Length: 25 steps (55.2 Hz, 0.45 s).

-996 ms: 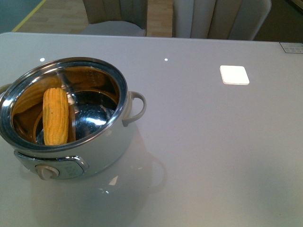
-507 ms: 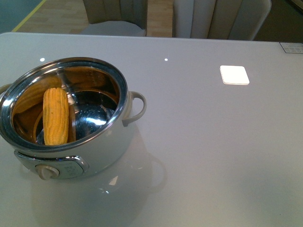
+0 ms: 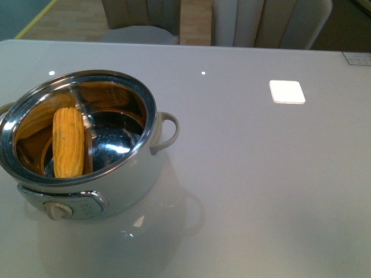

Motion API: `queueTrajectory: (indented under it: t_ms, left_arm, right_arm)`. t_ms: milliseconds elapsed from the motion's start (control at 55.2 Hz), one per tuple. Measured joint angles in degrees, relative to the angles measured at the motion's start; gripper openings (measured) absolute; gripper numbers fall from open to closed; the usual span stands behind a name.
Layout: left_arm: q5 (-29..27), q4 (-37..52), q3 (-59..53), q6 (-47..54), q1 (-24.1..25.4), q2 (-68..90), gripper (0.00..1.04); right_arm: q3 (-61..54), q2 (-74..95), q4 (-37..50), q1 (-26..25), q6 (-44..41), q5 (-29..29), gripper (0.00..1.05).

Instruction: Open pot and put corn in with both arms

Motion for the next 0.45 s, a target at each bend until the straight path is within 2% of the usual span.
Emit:
queueTrajectory:
  t_ms: [453]
  left_arm:
    - [0.0,0.0,0.0,0.0,0.0,0.0,0.98]
  right_arm:
    - [0.0,0.0,0.0,0.0,0.0,0.0,0.96]
